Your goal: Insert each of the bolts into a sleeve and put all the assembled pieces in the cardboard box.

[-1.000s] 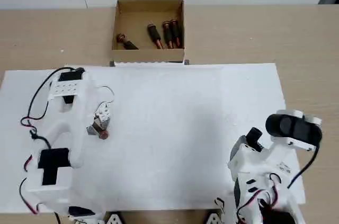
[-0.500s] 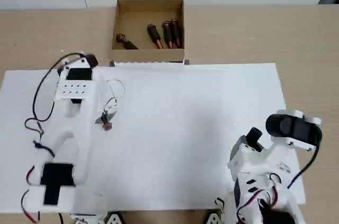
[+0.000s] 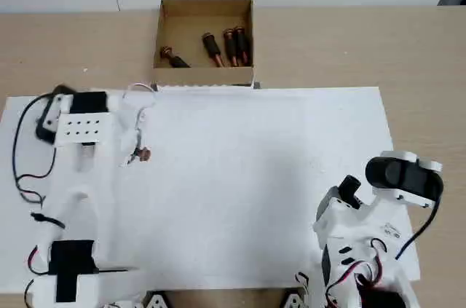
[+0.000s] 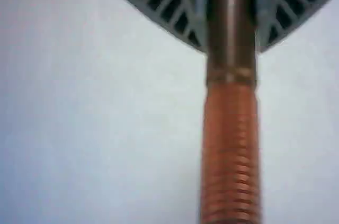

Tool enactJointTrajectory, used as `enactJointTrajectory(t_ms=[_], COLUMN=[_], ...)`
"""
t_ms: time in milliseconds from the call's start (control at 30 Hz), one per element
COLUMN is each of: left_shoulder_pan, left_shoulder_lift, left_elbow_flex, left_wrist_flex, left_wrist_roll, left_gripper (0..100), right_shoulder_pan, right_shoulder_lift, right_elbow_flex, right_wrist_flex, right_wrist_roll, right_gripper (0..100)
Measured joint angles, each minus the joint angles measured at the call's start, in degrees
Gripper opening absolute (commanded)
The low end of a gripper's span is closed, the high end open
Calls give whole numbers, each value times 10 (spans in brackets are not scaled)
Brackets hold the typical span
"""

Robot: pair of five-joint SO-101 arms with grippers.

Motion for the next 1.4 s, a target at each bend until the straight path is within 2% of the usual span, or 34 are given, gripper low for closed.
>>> enactJointTrajectory(t_ms=[133,233,433,700,933,1033,1300,1400], left_shoulder_pan=[-35,-48,-50,-50,-50,-50,-55,-55], left_shoulder_lift=[0,0,0,-2,-2,-2,-4,-4], left_elbow_flex=[0,0,0,0,0,0,-18,-33], left_wrist_flex=[0,0,0,0,0,0,0,0], left_wrist_roll=[84,116,124,124,113,46,-248,-334], left_gripper=[7,7,14,217,220,220,218,218], right_shoulder_pan=[0,0,0,0,2,1,1,1], right_shoulder_lift=[0,0,0,1,-1,-1,-1,-1], right_elbow_flex=[0,0,0,18,19,19,19,19], right_wrist_flex=[0,0,0,0,0,0,0,0], right_wrist_roll=[0,0,0,2,2,2,2,2], right_gripper=[2,2,2,2,2,2,2,2])
